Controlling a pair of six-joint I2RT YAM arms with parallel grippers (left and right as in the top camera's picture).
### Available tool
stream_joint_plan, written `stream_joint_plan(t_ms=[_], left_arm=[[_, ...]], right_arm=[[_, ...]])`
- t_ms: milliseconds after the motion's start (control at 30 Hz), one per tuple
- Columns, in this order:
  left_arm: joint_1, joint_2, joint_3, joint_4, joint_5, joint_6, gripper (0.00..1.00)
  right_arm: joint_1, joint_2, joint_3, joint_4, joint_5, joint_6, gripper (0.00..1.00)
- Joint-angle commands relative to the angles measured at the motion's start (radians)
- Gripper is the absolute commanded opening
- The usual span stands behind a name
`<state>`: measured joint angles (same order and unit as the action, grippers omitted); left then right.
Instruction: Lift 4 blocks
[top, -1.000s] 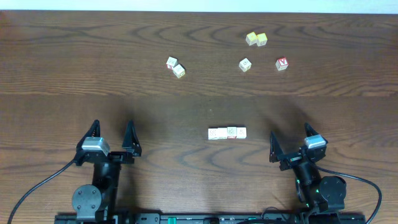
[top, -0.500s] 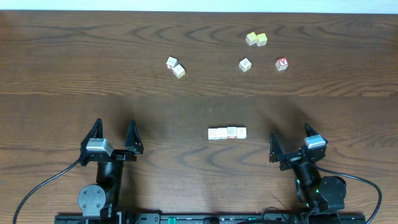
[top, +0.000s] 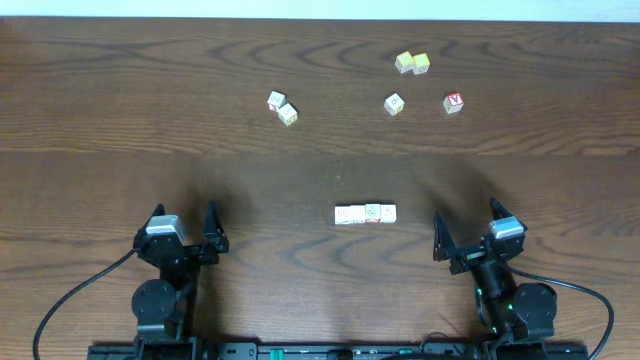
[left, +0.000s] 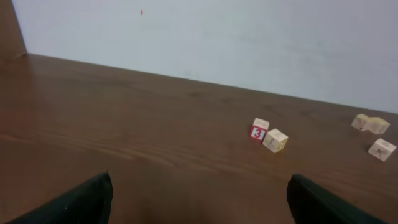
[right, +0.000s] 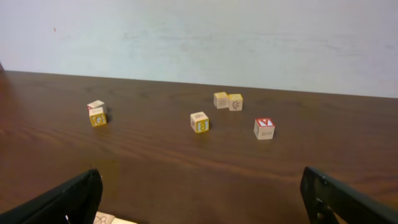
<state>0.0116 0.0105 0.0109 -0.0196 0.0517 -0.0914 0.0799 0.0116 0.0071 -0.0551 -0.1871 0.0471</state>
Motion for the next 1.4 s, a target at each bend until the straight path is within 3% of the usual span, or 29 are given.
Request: stream_joint_plan(t_ms=[0,567,1367], left_arm=[[0.005,-0.010,-0.007,-0.053,-0.033,0.047,0.89],[0.005,-0.009,-0.007,-0.055,-0.037,0.125,0.90],[0.005,-0.006,-0.007,-0.053,-0.037,0.121,0.90]], right_arm=[[0.006,-0.007,-0.002,-0.005,-0.005,-0.011,0.99],[0.006,-0.006,-0.002,-0.005,-0.005,-0.011,0.99],[0.006,-0.006,-0.002,-0.005,-0.005,-0.011,0.99]])
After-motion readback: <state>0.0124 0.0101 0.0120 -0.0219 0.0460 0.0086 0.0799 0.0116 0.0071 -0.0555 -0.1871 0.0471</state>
